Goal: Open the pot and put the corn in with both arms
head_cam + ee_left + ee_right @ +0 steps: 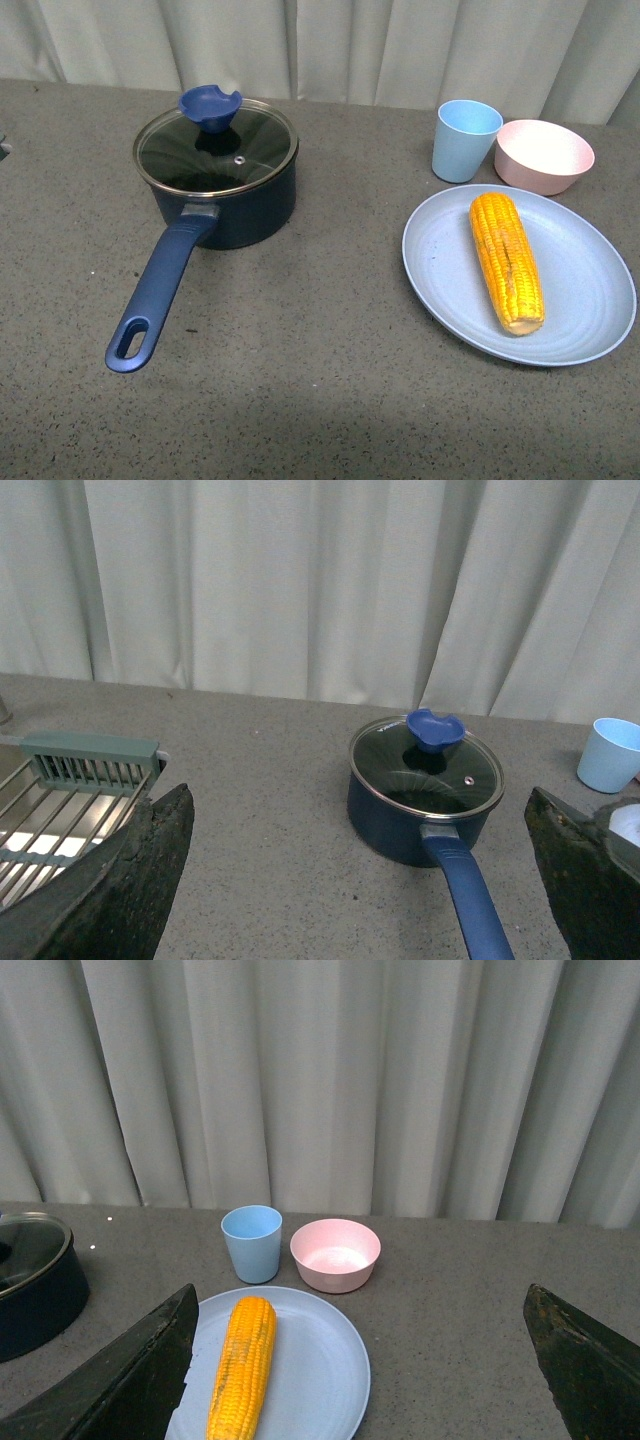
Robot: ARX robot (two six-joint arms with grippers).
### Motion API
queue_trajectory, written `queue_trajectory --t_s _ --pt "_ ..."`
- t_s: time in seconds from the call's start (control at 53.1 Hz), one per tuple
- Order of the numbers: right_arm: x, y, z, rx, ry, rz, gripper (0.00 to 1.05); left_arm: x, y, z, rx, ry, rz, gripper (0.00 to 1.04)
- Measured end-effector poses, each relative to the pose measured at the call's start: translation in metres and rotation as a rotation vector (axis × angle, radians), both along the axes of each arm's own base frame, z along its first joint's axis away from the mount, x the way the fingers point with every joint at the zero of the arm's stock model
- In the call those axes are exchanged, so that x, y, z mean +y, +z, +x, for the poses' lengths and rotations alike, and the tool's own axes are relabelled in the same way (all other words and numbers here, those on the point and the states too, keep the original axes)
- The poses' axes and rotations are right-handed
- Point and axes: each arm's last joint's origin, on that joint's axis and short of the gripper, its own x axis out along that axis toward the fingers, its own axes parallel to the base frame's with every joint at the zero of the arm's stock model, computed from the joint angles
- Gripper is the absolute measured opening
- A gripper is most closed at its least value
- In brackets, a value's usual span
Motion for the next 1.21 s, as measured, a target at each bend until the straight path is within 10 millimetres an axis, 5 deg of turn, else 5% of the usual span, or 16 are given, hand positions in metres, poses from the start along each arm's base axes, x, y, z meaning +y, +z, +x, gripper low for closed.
queue_trajectory --t_s 0.584,0.792,1.055,1.206 --pt "0.000 0.000 0.000 0.000 0.000 0.000 0.95 0.000 0.000 0.000 0.000 0.000 0.000 0.98" --pt "0.000 0.000 0.000 0.000 -0.001 0.000 0.95 0.002 -0.003 0.012 0.060 0.169 -0.060 0.98" --pt "0.000 0.000 0.000 0.000 -0.001 0.000 0.95 0.003 0.024 0.070 -0.017 0.116 -0.109 0.98" --pt "0.000 0.000 0.000 0.000 -0.001 0.000 0.95 -0.014 0.021 0.136 0.007 0.063 -0.091 0.98"
